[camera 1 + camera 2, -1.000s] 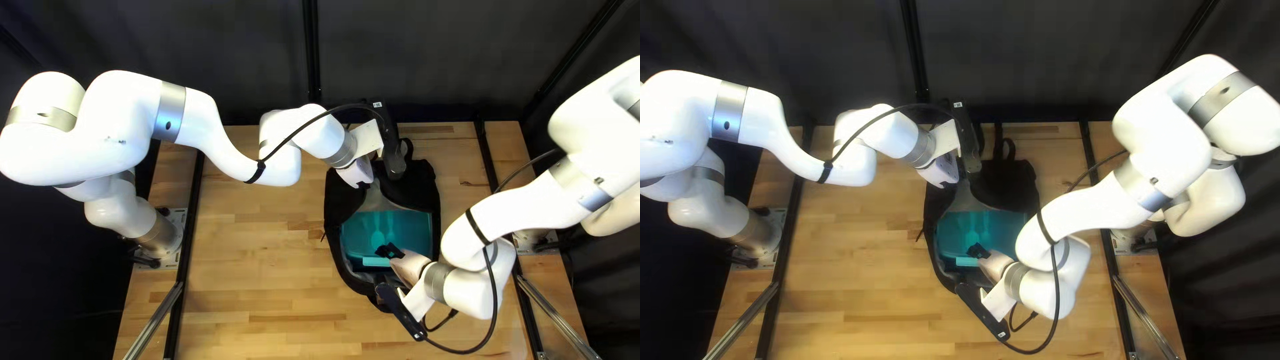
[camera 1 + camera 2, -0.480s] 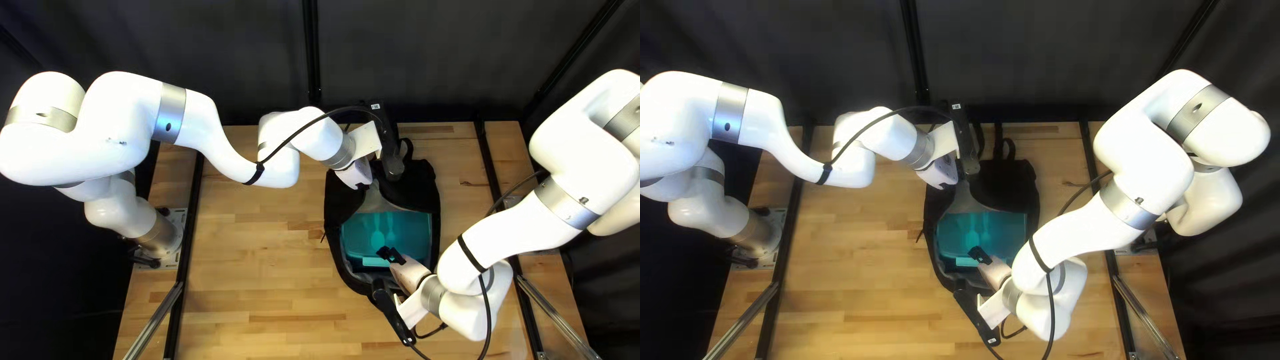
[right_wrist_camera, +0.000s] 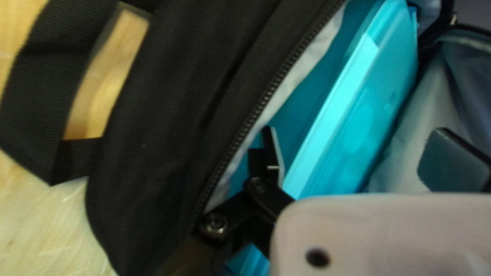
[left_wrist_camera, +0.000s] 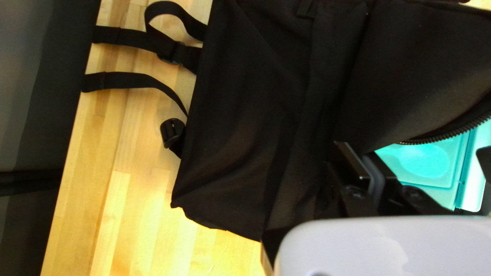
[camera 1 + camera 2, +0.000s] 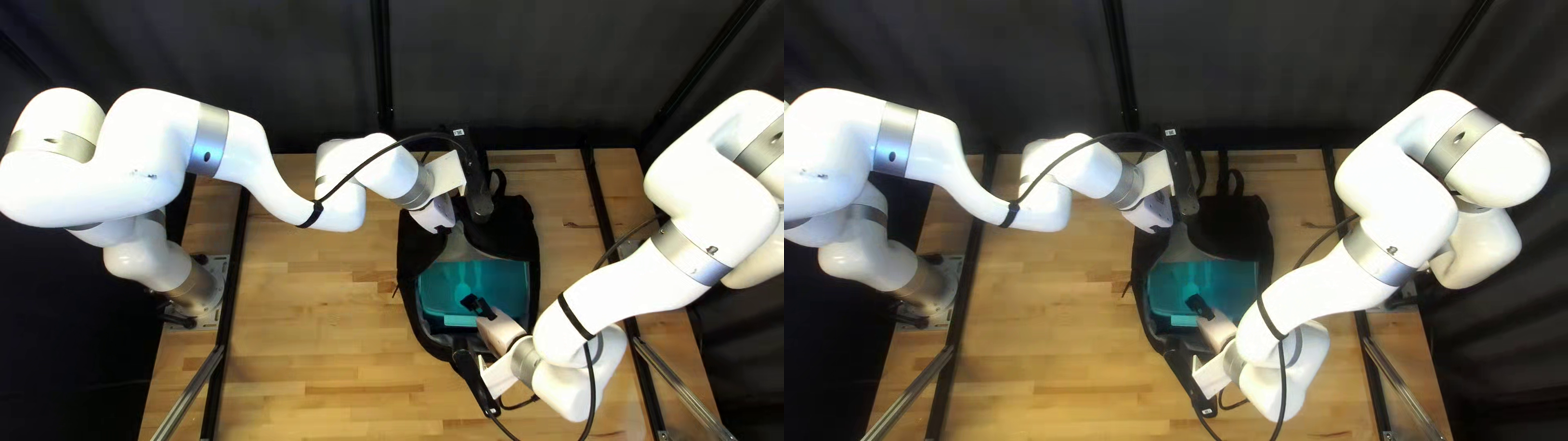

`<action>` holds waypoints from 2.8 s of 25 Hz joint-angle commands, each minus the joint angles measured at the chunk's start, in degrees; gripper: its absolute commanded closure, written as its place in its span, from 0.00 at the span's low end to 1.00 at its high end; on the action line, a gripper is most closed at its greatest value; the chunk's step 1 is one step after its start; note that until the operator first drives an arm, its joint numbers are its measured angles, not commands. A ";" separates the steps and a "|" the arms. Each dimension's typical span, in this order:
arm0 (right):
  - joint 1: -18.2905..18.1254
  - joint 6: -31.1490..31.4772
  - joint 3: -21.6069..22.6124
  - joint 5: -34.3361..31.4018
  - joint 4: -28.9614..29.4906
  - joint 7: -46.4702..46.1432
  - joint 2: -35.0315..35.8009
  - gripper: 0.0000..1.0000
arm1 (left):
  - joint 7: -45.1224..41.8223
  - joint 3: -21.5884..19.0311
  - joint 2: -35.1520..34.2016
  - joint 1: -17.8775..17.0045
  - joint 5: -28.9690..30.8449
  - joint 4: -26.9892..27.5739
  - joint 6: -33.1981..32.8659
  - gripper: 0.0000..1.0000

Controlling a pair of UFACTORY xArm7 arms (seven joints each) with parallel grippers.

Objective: Remove a lunch box from a kids backpack

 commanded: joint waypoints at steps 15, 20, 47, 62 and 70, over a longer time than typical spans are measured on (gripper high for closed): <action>-0.41 1.54 -0.12 1.18 -1.99 -0.35 -3.36 0.23 | -0.04 0.01 0.06 0.04 -0.20 -0.51 -0.76 1.00; -0.41 0.06 0.01 1.53 -1.55 0.17 -2.20 0.14 | 0.00 0.06 0.19 0.10 -0.20 -0.53 -0.93 1.00; -2.50 -3.47 0.17 8.53 -1.51 -8.90 -6.82 1.00 | -0.08 0.01 0.67 -0.03 0.11 1.07 0.30 1.00; -2.64 3.65 0.26 14.21 1.63 -21.97 -14.21 1.00 | -0.12 0.08 0.73 0.15 -0.44 -0.12 -1.59 1.00; -2.83 5.61 0.05 14.04 2.70 -24.32 -15.78 1.00 | -0.57 0.11 0.63 0.13 -0.36 -0.78 -2.53 1.00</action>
